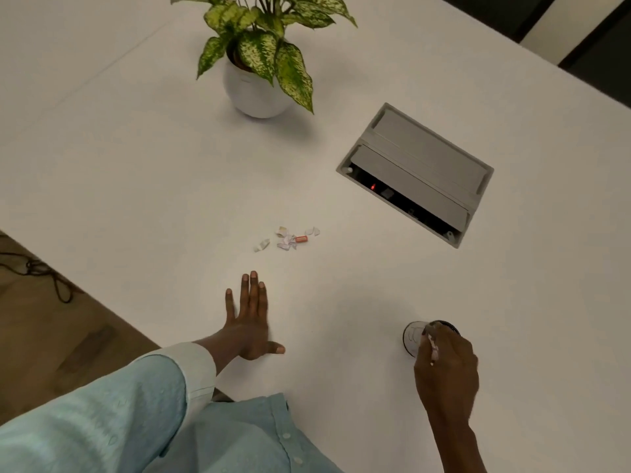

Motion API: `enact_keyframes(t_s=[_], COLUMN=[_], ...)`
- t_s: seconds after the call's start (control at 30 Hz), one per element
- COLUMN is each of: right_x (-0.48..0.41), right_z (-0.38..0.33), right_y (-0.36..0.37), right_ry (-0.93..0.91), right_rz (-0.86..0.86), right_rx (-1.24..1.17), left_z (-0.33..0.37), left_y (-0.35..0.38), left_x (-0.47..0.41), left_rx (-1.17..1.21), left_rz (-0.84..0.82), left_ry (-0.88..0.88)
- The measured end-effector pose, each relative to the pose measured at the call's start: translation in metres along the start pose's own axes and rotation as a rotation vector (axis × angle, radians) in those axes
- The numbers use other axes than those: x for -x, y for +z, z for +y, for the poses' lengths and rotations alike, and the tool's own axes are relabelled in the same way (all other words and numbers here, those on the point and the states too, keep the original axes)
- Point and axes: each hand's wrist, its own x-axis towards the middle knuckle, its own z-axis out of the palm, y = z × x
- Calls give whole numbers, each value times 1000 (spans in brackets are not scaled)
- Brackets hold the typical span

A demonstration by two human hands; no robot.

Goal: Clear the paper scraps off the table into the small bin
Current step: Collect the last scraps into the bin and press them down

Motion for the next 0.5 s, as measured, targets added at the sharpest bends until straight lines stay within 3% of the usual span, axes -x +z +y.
enact_keyframes(t_s=[0.17,0.37,0.5], right_x=[-28,-64,-91], right_z=[-51,-116,-149], right_y=[26,94,128], right_ry=[-189,-244,-229], right_rz=[-188,-512,-640], right_rx=[-156,-136,-78], left_z=[-4,-9,-10], left_y=[4,8,9], left_x=[-1,-2,-2], left_rx=[5,17,4], left_rz=[34,86,110], left_ry=[33,75,78])
